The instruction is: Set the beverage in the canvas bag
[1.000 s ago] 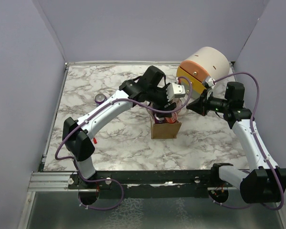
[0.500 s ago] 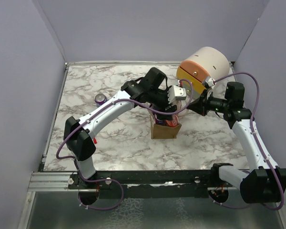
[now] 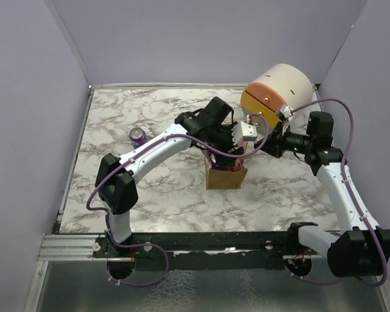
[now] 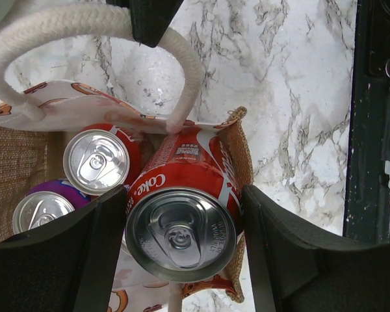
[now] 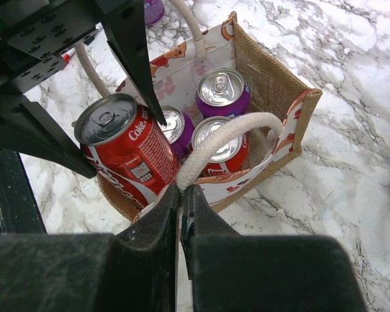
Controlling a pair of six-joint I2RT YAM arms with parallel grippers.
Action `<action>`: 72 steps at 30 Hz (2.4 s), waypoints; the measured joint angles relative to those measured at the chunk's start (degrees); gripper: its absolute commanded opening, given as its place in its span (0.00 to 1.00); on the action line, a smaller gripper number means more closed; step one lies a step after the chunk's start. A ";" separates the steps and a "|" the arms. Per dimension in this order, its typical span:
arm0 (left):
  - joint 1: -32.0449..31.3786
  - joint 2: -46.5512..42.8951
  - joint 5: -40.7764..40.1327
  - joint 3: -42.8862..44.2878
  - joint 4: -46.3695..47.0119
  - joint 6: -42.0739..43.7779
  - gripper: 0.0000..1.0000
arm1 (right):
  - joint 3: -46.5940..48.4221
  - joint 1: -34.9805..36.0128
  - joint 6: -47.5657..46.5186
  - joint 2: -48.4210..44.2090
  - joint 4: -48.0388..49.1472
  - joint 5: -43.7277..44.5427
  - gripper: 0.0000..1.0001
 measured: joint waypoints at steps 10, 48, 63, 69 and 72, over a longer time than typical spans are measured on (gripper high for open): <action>-1.46 2.78 -0.90 1.62 -1.18 3.80 0.00 | 0.00 0.00 0.00 0.00 0.00 0.00 0.01; -3.28 11.98 -2.56 5.88 -5.73 11.08 0.46 | -0.90 0.00 0.00 -1.27 0.02 0.02 0.01; -3.23 12.83 -1.40 5.33 -5.07 9.51 0.71 | -1.20 -0.35 0.02 -1.27 -0.02 0.13 0.01; -3.23 12.83 -0.92 5.18 -4.83 8.81 0.75 | -1.42 -0.35 0.02 -1.27 0.00 0.11 0.01; -3.23 12.83 -0.46 5.18 -4.63 8.55 0.76 | -1.42 -0.35 0.02 -1.27 0.02 0.07 0.01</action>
